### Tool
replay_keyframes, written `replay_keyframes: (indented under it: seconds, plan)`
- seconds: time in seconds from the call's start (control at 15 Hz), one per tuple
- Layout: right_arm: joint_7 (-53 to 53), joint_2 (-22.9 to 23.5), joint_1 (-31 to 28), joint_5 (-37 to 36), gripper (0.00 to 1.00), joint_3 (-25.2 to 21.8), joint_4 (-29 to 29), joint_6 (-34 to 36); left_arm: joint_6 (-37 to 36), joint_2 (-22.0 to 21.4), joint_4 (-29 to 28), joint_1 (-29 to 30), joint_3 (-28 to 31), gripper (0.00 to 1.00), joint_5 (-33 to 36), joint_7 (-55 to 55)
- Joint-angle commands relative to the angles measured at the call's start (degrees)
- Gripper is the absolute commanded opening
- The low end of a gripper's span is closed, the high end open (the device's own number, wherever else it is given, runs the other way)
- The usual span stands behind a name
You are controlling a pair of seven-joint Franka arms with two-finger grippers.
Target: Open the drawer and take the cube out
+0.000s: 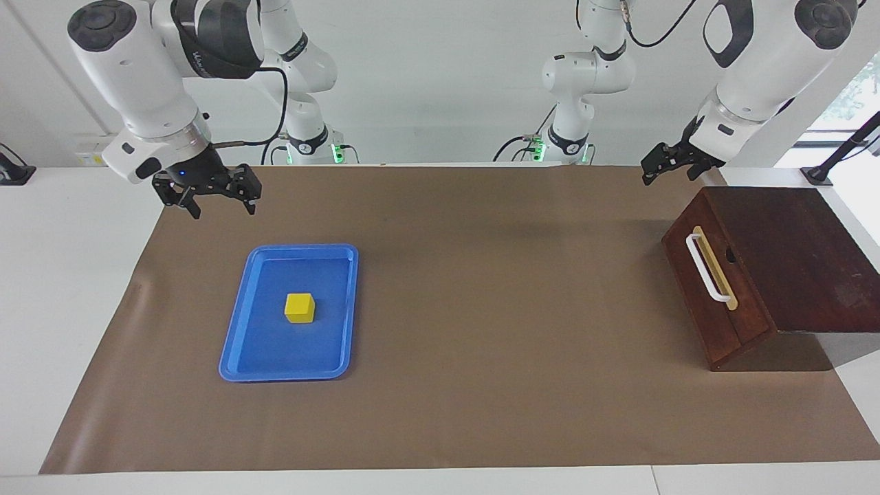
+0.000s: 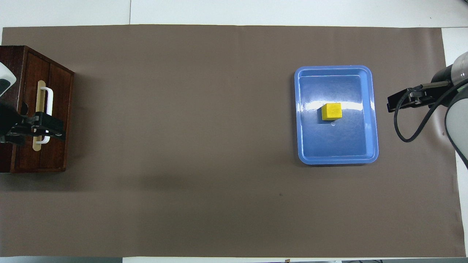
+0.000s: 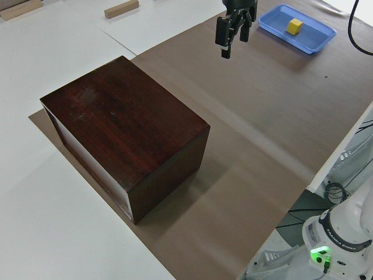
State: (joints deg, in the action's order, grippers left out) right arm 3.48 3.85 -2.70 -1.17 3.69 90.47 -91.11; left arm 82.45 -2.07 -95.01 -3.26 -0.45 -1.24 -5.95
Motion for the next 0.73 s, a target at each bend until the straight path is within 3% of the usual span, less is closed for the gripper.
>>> replay_keyframes:
  seconds: [0.0,0.67]
  plan:
    - [0.2,-1.0,-0.7,-0.2,1.00,0.4,1.1,0.5,-0.4,0.0,0.1,0.1,-0.8,1.00,-0.7,0.9]
    - [0.2,-1.0,-0.6,-0.2,1.00,0.4,1.0,0.5,0.0,-0.3,0.0,0.8,-0.4,1.00,-0.7,0.1]
